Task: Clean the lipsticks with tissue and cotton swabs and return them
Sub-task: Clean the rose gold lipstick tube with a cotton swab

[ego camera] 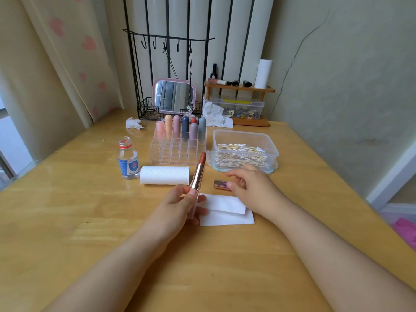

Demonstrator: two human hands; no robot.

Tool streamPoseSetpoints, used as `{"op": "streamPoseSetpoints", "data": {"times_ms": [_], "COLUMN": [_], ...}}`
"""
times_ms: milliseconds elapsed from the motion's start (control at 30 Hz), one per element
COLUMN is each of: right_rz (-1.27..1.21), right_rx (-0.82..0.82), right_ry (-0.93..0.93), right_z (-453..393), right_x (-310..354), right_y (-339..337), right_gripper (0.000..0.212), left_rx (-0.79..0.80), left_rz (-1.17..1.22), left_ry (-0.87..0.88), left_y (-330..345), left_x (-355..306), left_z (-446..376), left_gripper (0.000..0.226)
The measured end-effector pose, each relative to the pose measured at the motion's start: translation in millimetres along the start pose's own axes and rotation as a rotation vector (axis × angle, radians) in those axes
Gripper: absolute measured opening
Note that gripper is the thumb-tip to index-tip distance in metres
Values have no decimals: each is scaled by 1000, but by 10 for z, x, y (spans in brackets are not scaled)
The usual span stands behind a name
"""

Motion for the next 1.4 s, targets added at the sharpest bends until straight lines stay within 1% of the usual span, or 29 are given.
{"op": "streamPoseSetpoints", "data": {"times_ms": [33, 100, 167, 233, 300, 400, 533, 633, 667, 733, 800, 833, 900, 933, 1000, 1133, 1200, 1267, 1333, 1400], "right_rz": [44, 98, 135, 119, 29, -225, -504, -636, -678, -713, -733, -761, -848, -887, -913, -950, -1004, -1014, -970, -903], "right_rx": [-10, 35, 86, 79, 3, -136, -155, -168, -147, -51, 52, 92, 121, 110, 106, 176, 165, 134, 99, 91], "right_ry": [14, 51, 65, 61, 46, 4, -66, -120, -134, -156, -165, -168, -153, -142, -130, -237, -255, -250, -232, -213], "right_z": [-69, -183, -226, -214, -158, 15, 276, 403, 431, 463, 486, 490, 496, 500, 514, 559, 566, 559, 551, 553], "right_x": [-17, -69, -76, -51, 2, 107, 201, 194, 205, 254, 330, 371, 430, 451, 508, 713, 743, 729, 693, 677], "right_y": [16, 117, 204, 194, 48, -298, -569, -642, -623, -496, -327, -249, -145, -119, -68, 28, 24, 6, -17, -37], "right_gripper": [34, 36, 28, 22, 22, 24, 31, 27, 23, 16, 15, 16, 16, 16, 24, 29, 33, 37, 41, 40], "left_rx": [-1, -2, 2, 8, 19, 30, 42, 48, 60, 116, 193, 227, 282, 302, 330, 392, 395, 376, 285, 157], "left_rz": [1, -1, -1, -12, -41, -105, -155, -100, -47, 98, 234, 289, 375, 400, 435, 459, 449, 389, 244, 153], "left_ry": [-2, -5, -7, -3, 22, 103, 221, 270, 275, 254, 213, 192, 162, 153, 145, 142, 147, 157, 188, 221], "left_y": [-5, -15, -14, -13, -11, -9, 19, 65, 92, 165, 266, 316, 400, 432, 471, 540, 542, 528, 455, 314], "left_x": [1, 6, 12, 8, -20, -117, -311, -419, -437, -433, -415, -412, -419, -429, -456, -513, -525, -519, -515, -510], "left_z": [1, -1, -1, 1, 8, 37, 112, 181, 202, 225, 256, 278, 317, 337, 359, 399, 409, 407, 386, 355], "left_gripper": [18, 19, 18, 17, 16, 12, 9, 8, 11, 21, 30, 32, 28, 27, 27, 30, 30, 30, 27, 44]}}
Point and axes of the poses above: each hand's wrist, its own z-axis away from the middle knuckle, its own y-axis out of the palm, x = y × z, the point moved 10 cm from there along -z, towards the middle knuckle, and after that the axes turned 7 degrees about x, right-handed, at the moved point
